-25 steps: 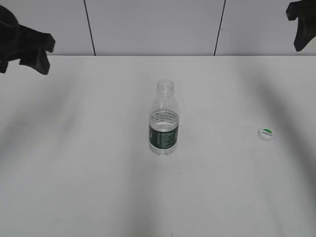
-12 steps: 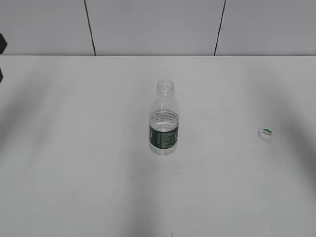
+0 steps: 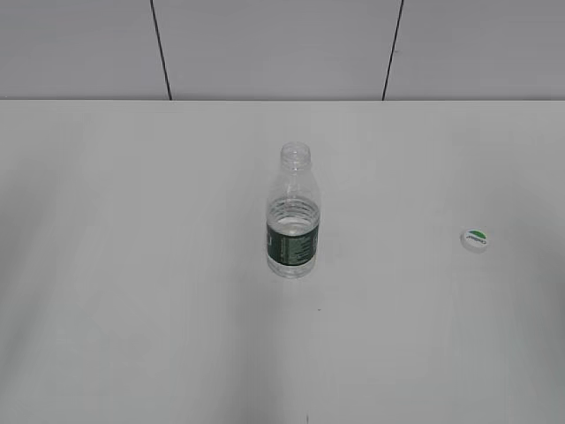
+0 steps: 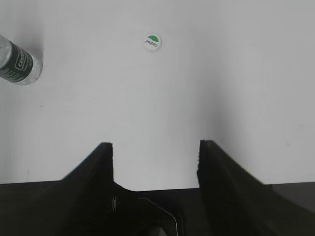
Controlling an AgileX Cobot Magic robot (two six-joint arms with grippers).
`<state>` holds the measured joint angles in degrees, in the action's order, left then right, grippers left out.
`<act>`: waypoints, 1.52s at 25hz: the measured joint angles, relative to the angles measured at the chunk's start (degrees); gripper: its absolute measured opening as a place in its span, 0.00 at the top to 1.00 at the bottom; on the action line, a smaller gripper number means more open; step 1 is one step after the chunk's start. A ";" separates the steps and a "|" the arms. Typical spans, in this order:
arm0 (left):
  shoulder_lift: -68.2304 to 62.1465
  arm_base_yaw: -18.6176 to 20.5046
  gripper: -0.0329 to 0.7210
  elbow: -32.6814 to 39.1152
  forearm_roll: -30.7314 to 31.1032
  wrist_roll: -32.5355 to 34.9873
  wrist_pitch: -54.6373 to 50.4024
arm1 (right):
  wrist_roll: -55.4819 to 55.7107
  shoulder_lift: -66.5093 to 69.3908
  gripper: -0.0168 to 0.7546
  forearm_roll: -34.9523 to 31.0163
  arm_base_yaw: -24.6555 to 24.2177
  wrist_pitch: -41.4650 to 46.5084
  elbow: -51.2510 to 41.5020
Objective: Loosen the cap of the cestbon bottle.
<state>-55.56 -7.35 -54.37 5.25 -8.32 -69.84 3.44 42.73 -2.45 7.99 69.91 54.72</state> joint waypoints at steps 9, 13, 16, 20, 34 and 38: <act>33.94 0.00 0.30 13.17 -0.63 3.34 -0.26 | -0.77 -21.60 0.43 2.45 0.00 0.12 -14.03; 47.12 0.00 0.30 16.25 -2.67 6.90 -0.26 | -3.91 -30.19 0.43 2.81 0.00 0.14 -19.95; 54.47 0.00 0.30 18.41 -5.81 10.88 0.72 | -6.06 -35.90 0.43 2.81 0.00 -0.90 -23.03; 55.30 0.00 0.30 21.29 -8.43 13.38 2.71 | -7.23 -41.97 0.43 2.45 0.00 -5.96 -24.59; 55.84 0.00 0.30 23.50 -9.78 13.74 9.24 | -7.42 -43.05 0.43 2.45 -0.02 -7.05 -25.91; 55.90 0.49 0.30 23.50 -9.61 13.74 9.24 | -7.63 -43.05 0.43 5.18 -0.85 -7.05 -25.91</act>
<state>0.34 -6.86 -30.87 -4.36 5.42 -60.60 -4.19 -0.32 2.74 7.14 62.87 28.81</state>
